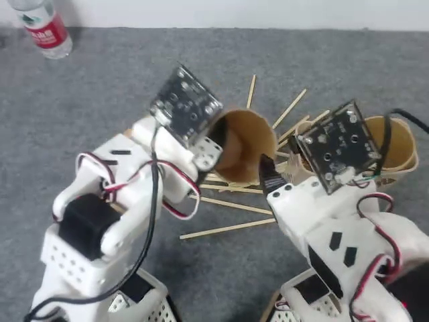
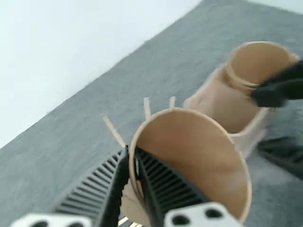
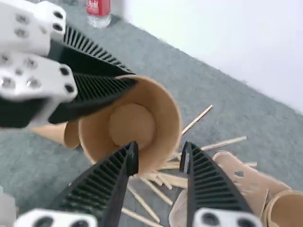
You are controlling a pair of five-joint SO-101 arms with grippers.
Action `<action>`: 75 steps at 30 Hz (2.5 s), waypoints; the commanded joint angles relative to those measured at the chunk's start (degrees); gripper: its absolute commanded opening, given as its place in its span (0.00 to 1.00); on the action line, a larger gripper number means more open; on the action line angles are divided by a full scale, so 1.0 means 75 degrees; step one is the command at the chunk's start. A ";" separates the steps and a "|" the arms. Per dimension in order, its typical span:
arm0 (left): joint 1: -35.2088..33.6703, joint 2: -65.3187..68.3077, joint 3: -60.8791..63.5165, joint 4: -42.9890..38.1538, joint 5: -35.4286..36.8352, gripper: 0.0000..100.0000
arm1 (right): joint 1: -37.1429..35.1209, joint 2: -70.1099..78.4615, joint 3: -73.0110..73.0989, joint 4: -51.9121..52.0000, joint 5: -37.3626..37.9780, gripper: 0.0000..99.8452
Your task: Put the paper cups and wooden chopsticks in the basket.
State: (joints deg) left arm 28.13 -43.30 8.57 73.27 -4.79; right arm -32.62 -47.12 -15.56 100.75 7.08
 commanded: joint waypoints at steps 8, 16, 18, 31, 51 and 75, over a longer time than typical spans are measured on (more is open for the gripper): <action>0.0856 -0.0234 -0.0322 -0.0211 0.0105 0.01 | 0.0791 -0.0076 0.0949 -0.0334 0.0469 0.15; 0.0867 -0.0715 -0.0615 -0.0082 0.0082 0.01 | 0.0838 0.0041 0.1242 -0.0475 0.0527 0.11; 0.1067 -0.0996 -0.0686 -0.0023 0.0082 0.01 | 0.0791 0.0100 0.1418 -0.0522 0.0516 0.09; 0.1489 -0.1383 -0.0744 0.0527 0.0082 0.01 | 0.0838 0.0311 0.1559 -0.0779 0.0832 0.00; -0.3833 -0.1371 0.0018 0.0234 0.0891 0.27 | 0.6511 0.0744 -0.0410 -0.0064 0.2063 0.01; -0.5404 -0.1371 0.4237 -0.2696 0.0867 0.27 | 0.7812 0.2784 -0.0399 0.0205 0.1852 0.01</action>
State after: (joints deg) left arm -8.62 -53.14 38.02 57.19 1.27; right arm 23.82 -29.71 -16.88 100.66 22.02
